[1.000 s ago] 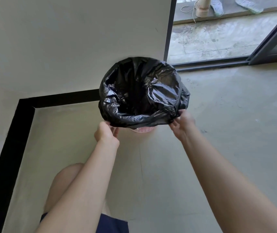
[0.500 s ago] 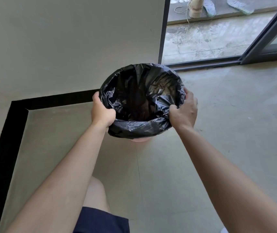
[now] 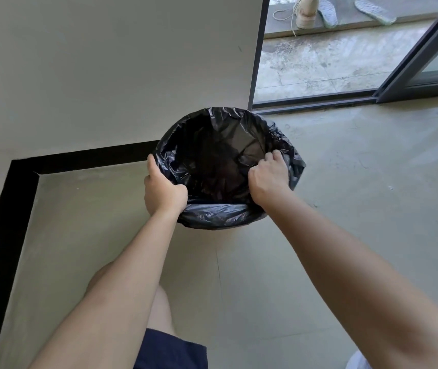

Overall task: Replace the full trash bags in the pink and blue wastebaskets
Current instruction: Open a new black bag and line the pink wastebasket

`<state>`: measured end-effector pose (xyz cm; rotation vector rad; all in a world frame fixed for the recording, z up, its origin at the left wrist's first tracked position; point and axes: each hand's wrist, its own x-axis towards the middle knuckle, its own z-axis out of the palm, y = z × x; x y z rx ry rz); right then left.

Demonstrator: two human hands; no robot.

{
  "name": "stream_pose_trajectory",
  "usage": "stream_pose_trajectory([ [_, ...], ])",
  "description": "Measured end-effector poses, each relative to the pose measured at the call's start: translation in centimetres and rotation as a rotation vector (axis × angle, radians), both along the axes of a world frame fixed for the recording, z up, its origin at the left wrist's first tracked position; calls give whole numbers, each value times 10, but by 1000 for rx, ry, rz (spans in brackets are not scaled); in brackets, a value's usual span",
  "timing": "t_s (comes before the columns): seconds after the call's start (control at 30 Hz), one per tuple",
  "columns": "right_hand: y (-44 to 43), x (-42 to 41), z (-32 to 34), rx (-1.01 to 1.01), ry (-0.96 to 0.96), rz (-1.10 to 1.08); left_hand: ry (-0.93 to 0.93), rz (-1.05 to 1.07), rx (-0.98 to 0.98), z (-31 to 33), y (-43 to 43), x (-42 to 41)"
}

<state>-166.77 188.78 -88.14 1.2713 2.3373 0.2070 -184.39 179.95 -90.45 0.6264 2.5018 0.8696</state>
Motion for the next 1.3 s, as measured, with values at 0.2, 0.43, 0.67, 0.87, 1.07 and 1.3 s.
stream_pose_trajectory([
  [0.2, 8, 13, 0, 130, 726, -133, 0, 19, 11, -4, 4, 2],
  [0.43, 25, 33, 7, -77, 925, -526, 7, 8, 7, -3, 6, 3],
  [0.67, 27, 28, -5, -171, 807, -673, -17, -15, -3, -1, 12, 1],
  [0.87, 26, 36, 11, -225, 912, -687, 42, 1, -111, 1, 12, 3],
  [1.07, -5, 29, 5, 88, 317, -55, 36, 54, -100, 6, 11, 13],
  [1.3, -14, 36, -2, 99, 1206, -559, -344, 210, 287, 3, -7, 9],
])
